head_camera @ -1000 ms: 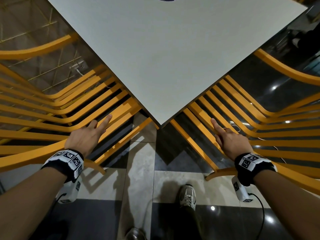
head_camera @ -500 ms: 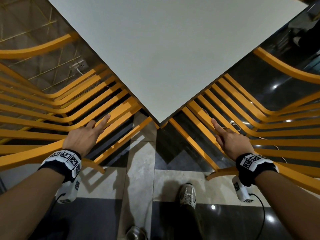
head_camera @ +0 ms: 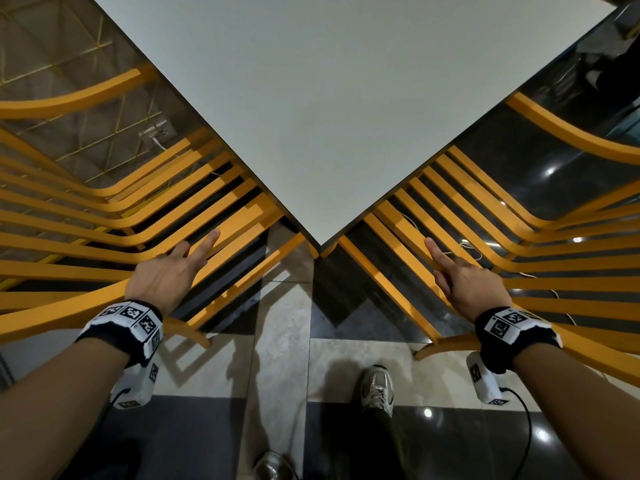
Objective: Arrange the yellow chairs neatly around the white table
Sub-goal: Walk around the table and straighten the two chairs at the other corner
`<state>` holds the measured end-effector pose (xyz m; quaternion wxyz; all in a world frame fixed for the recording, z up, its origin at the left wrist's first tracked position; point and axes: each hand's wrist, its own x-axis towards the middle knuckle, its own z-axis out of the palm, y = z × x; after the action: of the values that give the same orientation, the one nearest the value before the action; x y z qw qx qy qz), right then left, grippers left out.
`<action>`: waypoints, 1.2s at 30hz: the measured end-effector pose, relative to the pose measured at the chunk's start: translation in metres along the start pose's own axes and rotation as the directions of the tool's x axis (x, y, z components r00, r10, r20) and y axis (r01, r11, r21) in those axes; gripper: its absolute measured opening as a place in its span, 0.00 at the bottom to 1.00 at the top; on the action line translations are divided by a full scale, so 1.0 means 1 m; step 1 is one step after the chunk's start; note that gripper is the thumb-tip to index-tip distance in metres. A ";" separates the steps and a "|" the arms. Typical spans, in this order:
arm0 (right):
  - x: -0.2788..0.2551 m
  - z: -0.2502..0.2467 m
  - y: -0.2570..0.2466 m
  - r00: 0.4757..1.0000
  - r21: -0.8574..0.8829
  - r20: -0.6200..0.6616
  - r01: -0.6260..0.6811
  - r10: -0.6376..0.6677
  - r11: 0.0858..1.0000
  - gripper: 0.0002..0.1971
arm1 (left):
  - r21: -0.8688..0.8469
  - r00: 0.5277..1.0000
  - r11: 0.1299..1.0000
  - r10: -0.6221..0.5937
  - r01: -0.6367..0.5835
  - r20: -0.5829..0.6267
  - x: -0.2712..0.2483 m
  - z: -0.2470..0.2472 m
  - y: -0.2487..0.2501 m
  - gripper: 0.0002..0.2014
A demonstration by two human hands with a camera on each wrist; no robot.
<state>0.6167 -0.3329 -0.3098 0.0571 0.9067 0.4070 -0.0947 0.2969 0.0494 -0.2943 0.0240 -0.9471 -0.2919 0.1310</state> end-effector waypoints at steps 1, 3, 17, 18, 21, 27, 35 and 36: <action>-0.001 0.000 0.001 1.000 0.003 0.001 0.000 0.000 1.000 0.32 | 0.000 1.000 1.000 0.000 0.000 -0.001 0.000 -0.001 0.001 0.37; -0.005 -0.001 0.002 1.000 0.003 0.007 0.001 -0.001 1.000 0.32 | 0.005 1.000 1.000 -0.003 0.003 0.003 0.000 -0.001 0.002 0.36; -0.008 -0.005 -0.003 0.999 -0.043 0.009 -0.041 0.041 0.998 0.30 | -0.003 1.000 1.000 0.015 -0.015 0.006 0.000 0.002 -0.002 0.37; -0.006 -0.006 -0.004 0.999 -0.047 0.008 -0.045 0.046 0.998 0.30 | -0.012 1.000 1.000 0.014 -0.013 0.004 0.000 0.002 -0.001 0.38; -0.002 -0.009 -0.005 0.998 -0.049 0.013 -0.056 0.057 0.997 0.30 | -0.022 1.000 1.000 0.009 -0.009 0.003 0.000 0.003 0.000 0.38; -0.003 -0.007 -0.006 0.999 -0.037 0.024 -0.048 0.049 0.998 0.30 | -0.013 1.000 1.000 -0.007 0.006 -0.016 0.002 0.006 0.000 0.38; -0.008 -0.007 -0.013 0.996 -0.014 -0.020 -0.082 0.082 0.997 0.33 | 0.024 0.996 0.997 -0.077 0.078 -0.037 0.000 0.010 0.014 0.46; -0.010 -0.006 -0.016 0.995 -0.019 -0.024 -0.093 0.092 0.996 0.35 | 0.035 0.994 0.994 -0.107 0.108 -0.023 0.000 0.009 0.020 0.47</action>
<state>0.5993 -0.3284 -0.3023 0.0657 0.9250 0.3661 -0.0773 0.3053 0.0321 -0.3058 0.0514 -0.9308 -0.3397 0.1249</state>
